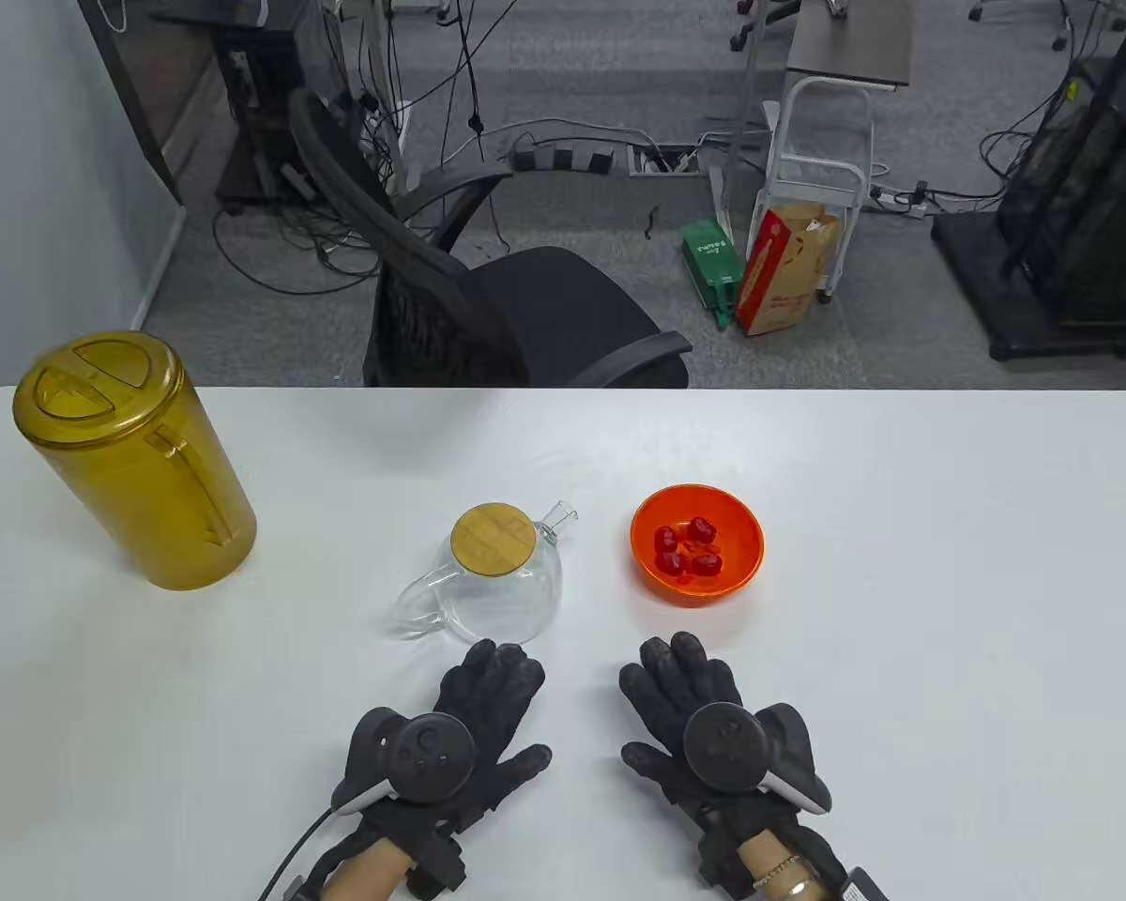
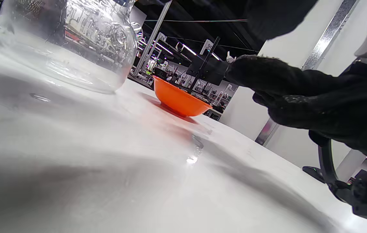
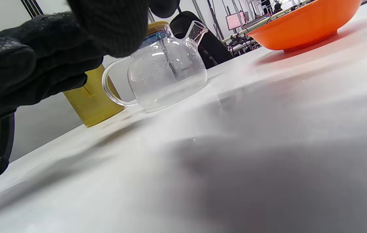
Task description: Make wolfberry and red date tea
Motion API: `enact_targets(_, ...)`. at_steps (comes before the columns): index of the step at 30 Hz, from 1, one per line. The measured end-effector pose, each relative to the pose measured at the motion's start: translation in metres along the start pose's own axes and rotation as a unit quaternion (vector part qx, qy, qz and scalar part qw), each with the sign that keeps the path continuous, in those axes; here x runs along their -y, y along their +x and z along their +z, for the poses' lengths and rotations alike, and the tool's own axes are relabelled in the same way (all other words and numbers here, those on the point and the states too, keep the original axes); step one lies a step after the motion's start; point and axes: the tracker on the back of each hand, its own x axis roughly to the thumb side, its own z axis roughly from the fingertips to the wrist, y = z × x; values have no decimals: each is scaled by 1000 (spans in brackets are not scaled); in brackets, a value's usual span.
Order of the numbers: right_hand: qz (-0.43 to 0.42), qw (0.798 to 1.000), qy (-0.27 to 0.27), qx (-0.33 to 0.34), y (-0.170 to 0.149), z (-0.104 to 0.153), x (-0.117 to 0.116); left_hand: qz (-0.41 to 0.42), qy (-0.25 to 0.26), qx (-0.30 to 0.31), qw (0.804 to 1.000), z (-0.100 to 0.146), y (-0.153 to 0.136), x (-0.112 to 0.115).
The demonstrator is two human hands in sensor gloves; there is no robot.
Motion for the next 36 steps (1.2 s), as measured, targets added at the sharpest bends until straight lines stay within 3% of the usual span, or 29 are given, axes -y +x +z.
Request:
enact_targets(10,-13,1000,-3,-5,-3,1,3,-4,-8,-12,1000,-2,-6,2)
enact_targets(15,-18,1000,-4,-8,-5,1,3,-35,46,-49,997,-7,-19,-17)
enact_targets(17,-23,1000,-3,-10,-6,2,5,-58,71,-92,992,-13,-32,-34)
enact_targets(20,-21,1000,-16,-14,-9,5,9,-71,49,-184,979,-26,-58,-59)
enact_targets(22,-26,999,-23,-13,-8,5,10,-62,51,-250,965,-34,-79,-73)
enact_targets(25,-12,1000,-22,-10,-5,5,11,-22,65,-303,950,-42,-104,-82)
enact_targets(32,-20,1000,-15,-14,-7,4,8,-54,61,-325,942,-53,-126,-78)
enact_targets(36,-27,999,-15,-18,-10,3,8,-31,94,-280,955,-57,-126,-71)
